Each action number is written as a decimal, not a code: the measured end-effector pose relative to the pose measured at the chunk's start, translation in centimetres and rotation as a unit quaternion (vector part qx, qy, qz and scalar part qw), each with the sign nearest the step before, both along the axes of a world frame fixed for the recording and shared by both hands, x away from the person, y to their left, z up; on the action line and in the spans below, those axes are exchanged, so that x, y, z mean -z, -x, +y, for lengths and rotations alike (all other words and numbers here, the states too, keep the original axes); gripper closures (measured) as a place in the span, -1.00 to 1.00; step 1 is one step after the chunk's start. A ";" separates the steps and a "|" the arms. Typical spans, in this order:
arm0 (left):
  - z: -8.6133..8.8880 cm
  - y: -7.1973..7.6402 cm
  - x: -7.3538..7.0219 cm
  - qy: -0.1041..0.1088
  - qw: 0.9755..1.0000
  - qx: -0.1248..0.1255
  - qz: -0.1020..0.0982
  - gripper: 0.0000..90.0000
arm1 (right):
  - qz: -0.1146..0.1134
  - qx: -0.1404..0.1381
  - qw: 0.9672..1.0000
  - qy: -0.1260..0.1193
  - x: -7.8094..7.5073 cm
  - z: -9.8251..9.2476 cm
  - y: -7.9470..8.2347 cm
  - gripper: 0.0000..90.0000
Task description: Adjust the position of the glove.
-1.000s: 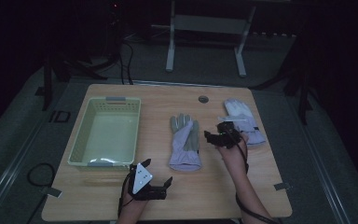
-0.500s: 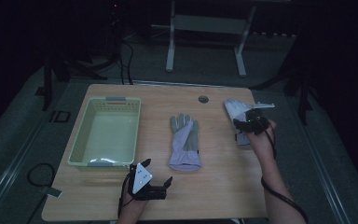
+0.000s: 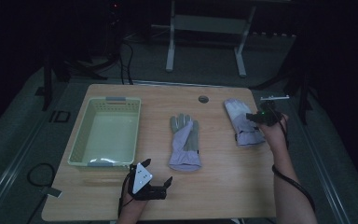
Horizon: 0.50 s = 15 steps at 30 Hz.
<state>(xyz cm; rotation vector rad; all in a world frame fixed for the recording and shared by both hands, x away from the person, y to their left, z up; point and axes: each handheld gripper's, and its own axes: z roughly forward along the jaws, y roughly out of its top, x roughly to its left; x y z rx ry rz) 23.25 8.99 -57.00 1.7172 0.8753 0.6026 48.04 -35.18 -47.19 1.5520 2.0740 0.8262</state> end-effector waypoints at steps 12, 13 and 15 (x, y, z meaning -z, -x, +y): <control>0.0 0.0 0.0 -0.002 1.000 0.003 0.000 -0.99 | 0.047 -0.004 0.999 0.021 3.1 1.1 -2.3 0.00; 0.0 0.0 0.0 -0.002 1.000 0.003 0.000 -0.99 | 0.058 -0.005 0.998 0.025 3.5 1.2 -2.4 0.02; 0.0 0.0 0.0 -0.003 1.000 0.003 -0.001 -0.99 | 0.083 0.000 0.996 0.035 4.5 1.2 -2.7 0.12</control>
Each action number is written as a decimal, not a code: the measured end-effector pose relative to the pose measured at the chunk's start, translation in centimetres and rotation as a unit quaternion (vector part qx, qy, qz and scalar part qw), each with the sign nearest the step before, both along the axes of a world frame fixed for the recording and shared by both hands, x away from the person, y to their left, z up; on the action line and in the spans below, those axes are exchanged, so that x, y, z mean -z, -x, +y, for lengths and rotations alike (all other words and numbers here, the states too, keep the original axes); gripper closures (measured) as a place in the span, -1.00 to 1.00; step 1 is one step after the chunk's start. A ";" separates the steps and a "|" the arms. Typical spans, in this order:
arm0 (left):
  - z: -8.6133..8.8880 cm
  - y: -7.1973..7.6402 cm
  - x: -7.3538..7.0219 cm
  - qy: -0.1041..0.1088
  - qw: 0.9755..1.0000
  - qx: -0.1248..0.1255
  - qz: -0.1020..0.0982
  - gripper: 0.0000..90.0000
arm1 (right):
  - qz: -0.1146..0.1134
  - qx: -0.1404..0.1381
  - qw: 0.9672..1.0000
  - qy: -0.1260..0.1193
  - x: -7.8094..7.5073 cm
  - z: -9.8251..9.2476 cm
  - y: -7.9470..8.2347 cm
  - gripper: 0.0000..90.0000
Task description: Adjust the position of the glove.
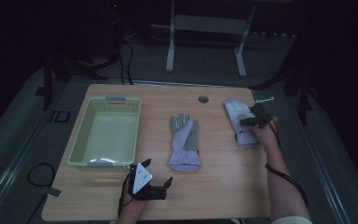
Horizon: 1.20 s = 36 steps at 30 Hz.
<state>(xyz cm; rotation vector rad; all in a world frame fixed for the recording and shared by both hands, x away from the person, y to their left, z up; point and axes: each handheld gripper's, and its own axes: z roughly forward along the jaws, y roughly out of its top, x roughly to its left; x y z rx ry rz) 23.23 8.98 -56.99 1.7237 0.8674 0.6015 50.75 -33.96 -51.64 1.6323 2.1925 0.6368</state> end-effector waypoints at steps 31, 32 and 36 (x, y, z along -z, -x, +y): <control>-0.1 0.1 0.0 -0.003 1.000 -0.003 -0.002 -0.99 | -0.066 0.039 0.997 -0.025 -5.8 1.9 7.6 0.78; -0.1 0.1 0.0 -0.003 1.000 -0.004 -0.002 -1.00 | -0.066 0.039 0.996 -0.032 -6.0 1.9 8.0 0.78; -0.1 0.1 0.0 -0.003 1.000 -0.003 -0.003 -1.00 | -0.080 0.029 0.995 -0.043 -6.8 2.6 10.2 0.78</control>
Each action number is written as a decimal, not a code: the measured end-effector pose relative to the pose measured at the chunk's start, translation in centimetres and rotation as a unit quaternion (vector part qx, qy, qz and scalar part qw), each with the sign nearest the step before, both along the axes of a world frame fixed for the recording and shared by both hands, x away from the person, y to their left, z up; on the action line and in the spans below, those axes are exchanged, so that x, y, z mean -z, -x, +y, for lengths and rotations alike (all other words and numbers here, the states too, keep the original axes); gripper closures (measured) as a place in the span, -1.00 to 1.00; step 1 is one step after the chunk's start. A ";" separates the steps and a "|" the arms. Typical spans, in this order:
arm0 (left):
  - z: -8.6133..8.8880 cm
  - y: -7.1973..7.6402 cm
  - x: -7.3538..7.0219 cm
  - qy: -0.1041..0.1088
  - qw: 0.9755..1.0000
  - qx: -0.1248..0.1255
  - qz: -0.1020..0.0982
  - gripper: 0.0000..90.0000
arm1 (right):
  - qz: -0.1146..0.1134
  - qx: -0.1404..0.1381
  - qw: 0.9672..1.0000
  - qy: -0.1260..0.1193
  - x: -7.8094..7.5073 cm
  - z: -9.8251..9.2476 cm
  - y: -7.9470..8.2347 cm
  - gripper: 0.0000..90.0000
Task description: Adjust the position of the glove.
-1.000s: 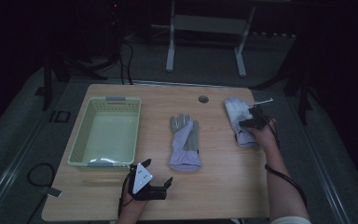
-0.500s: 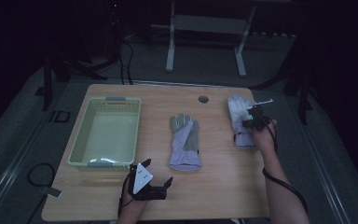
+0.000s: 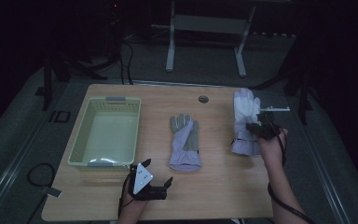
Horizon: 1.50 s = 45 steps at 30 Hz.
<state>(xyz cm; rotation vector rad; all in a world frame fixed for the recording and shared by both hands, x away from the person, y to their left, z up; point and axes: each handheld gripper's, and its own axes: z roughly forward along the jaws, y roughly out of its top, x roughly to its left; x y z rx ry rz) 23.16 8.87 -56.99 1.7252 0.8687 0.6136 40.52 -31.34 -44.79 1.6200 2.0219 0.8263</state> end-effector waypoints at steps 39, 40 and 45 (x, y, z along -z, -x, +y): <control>0.0 0.0 0.0 -0.002 1.000 0.002 0.001 -0.99 | 0.015 0.011 1.000 -0.003 6.8 0.9 4.1 0.21; 0.0 0.0 0.0 -0.002 1.000 0.002 0.001 -1.00 | 0.014 0.002 1.000 0.000 6.4 0.8 4.0 0.21; 0.0 0.0 0.0 -0.002 1.000 0.003 0.001 -0.99 | 0.007 -0.070 0.997 0.003 5.3 -0.1 3.6 0.04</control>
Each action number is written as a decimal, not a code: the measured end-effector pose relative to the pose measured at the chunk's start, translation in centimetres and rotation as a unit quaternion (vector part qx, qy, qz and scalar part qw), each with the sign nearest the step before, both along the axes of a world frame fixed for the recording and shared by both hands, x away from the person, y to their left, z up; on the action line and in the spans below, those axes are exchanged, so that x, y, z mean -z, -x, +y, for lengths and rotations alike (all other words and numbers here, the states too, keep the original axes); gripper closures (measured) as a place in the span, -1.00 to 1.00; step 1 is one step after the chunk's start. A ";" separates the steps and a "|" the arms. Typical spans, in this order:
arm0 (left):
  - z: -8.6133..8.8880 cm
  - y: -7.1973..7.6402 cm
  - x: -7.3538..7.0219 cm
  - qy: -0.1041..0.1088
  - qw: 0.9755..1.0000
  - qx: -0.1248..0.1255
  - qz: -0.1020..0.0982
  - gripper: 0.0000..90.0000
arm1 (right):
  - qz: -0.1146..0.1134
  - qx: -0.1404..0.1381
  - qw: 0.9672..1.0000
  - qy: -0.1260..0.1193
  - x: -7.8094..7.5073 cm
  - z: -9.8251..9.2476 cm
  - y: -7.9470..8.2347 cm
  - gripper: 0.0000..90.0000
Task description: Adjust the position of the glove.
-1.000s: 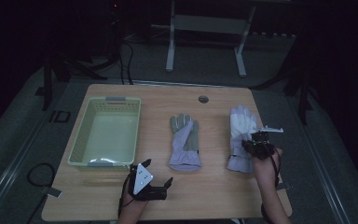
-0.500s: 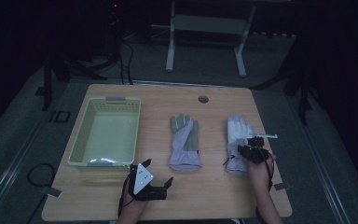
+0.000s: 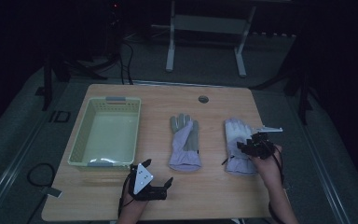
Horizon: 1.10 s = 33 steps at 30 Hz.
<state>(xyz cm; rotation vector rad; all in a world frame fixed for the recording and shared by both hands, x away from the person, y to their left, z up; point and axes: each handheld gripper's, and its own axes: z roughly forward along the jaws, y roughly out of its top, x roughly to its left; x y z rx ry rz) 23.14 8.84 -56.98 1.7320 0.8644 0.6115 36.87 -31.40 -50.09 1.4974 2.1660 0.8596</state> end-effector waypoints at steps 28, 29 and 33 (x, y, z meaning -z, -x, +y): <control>0.0 0.0 0.0 0.000 1.000 0.000 0.000 -0.99 | 0.036 -0.055 0.998 0.005 3.3 -1.8 -1.4 0.34; 0.0 0.0 0.0 0.000 1.000 0.000 0.000 -0.99 | 0.035 -0.057 0.998 0.006 3.3 -1.7 -1.3 0.43; 0.0 0.0 0.0 0.001 1.000 -0.001 0.000 -1.00 | 0.032 -0.051 0.998 0.008 3.4 -1.4 -1.1 0.56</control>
